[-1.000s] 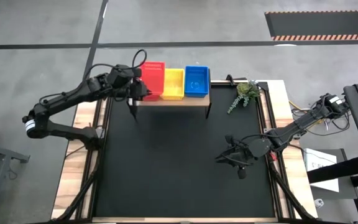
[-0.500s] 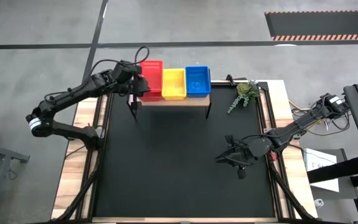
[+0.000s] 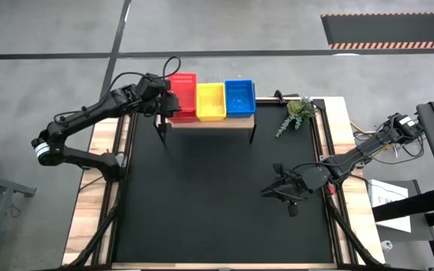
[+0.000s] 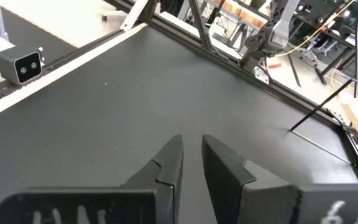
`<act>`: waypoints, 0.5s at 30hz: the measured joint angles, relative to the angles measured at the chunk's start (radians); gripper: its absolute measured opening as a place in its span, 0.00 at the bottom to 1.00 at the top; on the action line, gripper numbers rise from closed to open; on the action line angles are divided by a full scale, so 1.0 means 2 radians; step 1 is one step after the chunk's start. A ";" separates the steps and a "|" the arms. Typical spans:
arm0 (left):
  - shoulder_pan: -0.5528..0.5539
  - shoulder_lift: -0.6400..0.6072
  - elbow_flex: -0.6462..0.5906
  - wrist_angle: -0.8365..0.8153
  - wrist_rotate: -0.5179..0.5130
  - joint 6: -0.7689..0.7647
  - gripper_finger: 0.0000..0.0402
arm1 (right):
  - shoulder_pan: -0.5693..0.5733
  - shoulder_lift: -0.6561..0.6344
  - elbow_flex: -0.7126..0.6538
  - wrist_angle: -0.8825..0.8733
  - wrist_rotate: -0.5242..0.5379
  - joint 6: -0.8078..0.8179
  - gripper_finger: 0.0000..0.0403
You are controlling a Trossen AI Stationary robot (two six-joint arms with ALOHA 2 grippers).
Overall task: Stack baskets on shelf by color
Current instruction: Stack the red bin on top of the red bin on the shelf
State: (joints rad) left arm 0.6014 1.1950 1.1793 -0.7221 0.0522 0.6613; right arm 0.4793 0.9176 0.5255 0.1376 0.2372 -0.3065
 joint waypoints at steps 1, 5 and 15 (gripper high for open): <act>0.000 0.000 0.000 -0.005 0.000 0.000 0.00 | 0.000 0.000 0.000 0.002 0.000 0.000 0.13; 0.000 -0.001 0.000 -0.007 0.000 0.000 0.00 | 0.000 0.000 0.000 0.002 0.000 0.000 0.13; 0.000 -0.010 0.016 -0.031 0.002 -0.014 0.00 | 0.000 0.000 0.000 0.002 0.000 0.004 0.13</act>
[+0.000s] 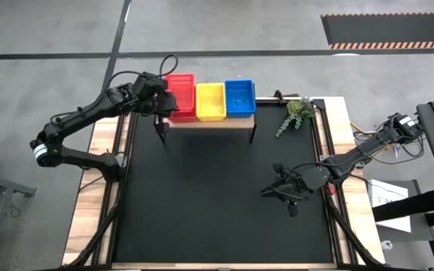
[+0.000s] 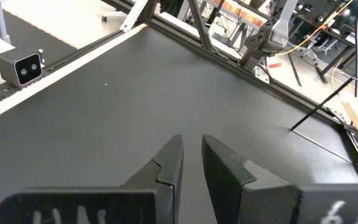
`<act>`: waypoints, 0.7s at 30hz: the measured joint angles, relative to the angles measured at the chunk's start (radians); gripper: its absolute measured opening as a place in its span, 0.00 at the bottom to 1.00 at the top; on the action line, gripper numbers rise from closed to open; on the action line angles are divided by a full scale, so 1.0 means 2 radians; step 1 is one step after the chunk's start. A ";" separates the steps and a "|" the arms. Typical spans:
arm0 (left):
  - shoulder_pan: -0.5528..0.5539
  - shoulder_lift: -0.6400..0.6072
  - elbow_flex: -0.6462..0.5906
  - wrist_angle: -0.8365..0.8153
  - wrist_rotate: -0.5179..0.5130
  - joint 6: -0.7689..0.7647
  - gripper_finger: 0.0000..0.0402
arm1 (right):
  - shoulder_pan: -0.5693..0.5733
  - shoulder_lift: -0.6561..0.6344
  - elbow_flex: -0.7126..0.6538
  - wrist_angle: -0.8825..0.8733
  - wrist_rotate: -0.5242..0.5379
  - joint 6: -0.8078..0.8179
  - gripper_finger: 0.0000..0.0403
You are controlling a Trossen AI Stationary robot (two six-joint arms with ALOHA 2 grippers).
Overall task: Stack baskets on shelf by color
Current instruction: Stack the red bin on top of the red bin on the shelf
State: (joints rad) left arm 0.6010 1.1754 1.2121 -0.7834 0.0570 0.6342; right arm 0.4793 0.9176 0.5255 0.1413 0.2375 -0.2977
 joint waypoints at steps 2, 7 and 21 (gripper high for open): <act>0.000 -0.002 0.000 -0.003 0.001 0.000 0.00 | 0.000 0.000 0.000 0.000 0.000 0.000 0.13; 0.000 -0.004 0.000 -0.010 0.001 -0.001 0.00 | 0.000 0.000 0.000 0.000 0.000 0.001 0.13; 0.000 -0.005 0.000 -0.015 0.009 -0.015 0.00 | 0.000 0.000 0.000 0.015 0.000 -0.022 0.13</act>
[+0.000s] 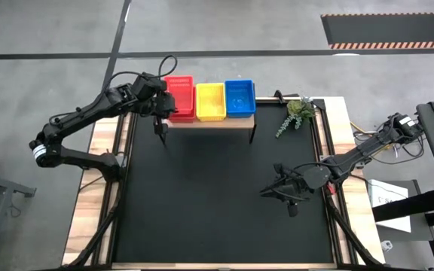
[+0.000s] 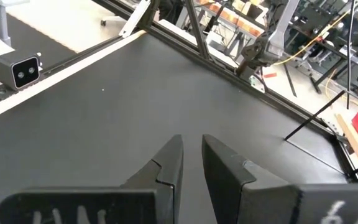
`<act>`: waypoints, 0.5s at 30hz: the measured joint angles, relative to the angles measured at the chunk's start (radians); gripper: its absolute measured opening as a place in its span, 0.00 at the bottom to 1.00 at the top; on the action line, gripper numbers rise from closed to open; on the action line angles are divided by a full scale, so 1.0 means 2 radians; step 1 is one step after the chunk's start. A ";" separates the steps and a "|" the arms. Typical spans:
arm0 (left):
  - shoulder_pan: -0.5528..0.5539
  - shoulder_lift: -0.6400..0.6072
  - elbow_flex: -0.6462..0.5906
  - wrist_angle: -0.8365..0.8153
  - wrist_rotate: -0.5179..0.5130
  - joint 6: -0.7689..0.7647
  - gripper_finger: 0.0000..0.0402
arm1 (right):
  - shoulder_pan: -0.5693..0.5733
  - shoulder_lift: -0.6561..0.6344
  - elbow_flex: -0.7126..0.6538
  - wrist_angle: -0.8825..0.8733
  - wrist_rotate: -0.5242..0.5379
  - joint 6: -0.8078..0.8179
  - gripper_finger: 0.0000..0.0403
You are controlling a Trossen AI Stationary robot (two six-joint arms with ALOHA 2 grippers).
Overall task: Stack baskets on shelf by color
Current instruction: Stack the red bin on top of the red bin on the shelf
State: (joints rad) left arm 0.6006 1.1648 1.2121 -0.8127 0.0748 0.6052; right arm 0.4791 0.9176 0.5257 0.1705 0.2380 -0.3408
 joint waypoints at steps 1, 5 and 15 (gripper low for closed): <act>0.000 0.000 0.000 0.000 0.001 0.000 0.00 | 0.000 0.000 0.000 0.000 0.000 0.000 0.13; 0.000 0.000 0.000 0.000 0.002 0.000 0.00 | 0.000 0.000 0.000 0.000 0.000 0.003 0.13; 0.000 0.000 0.000 -0.004 0.002 0.000 0.17 | 0.000 0.000 0.000 0.000 0.000 0.004 0.13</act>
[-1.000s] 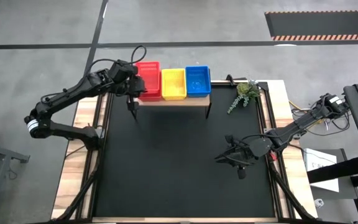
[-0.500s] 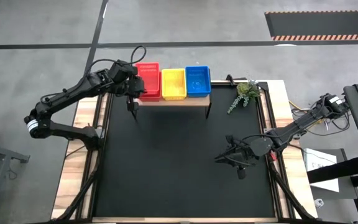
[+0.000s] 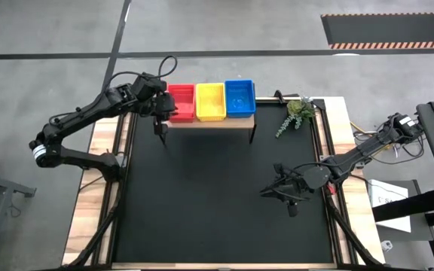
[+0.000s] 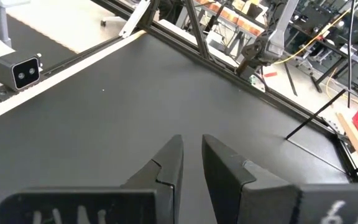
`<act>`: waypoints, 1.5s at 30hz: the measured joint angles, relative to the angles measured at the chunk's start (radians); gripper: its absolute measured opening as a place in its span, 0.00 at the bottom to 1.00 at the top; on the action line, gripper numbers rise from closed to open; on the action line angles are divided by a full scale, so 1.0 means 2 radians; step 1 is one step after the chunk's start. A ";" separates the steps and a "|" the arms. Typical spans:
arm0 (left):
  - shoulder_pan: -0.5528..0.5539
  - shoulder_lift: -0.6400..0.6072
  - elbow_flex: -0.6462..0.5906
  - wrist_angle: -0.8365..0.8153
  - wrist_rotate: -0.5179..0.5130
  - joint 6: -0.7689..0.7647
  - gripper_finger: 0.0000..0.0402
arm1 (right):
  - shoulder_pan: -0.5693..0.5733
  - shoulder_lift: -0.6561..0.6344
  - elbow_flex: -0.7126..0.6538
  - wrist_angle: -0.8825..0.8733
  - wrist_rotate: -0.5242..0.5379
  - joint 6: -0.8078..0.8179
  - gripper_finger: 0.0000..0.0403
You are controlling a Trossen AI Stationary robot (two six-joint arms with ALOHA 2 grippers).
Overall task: Stack baskets on shelf by color
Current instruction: Stack the red bin on top of the red bin on the shelf, then return to Home Position
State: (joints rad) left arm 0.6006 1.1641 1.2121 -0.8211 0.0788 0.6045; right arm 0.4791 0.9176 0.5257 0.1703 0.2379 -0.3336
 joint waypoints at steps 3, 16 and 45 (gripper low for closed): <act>0.000 -0.004 0.000 0.000 0.000 0.005 0.24 | 0.000 0.000 0.000 0.000 0.000 0.000 0.13; -0.035 -0.162 -0.100 0.127 0.121 -0.081 0.28 | -0.055 0.015 -0.035 0.110 -0.125 -0.035 0.13; -0.151 -0.418 -0.530 0.534 0.128 -0.219 0.28 | -0.232 -0.169 -0.108 0.072 -0.187 -0.035 0.02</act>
State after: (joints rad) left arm 0.2989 0.3274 0.1529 0.2477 0.3355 0.1657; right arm 0.0143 0.5797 0.3090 0.3137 -0.1370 -0.4033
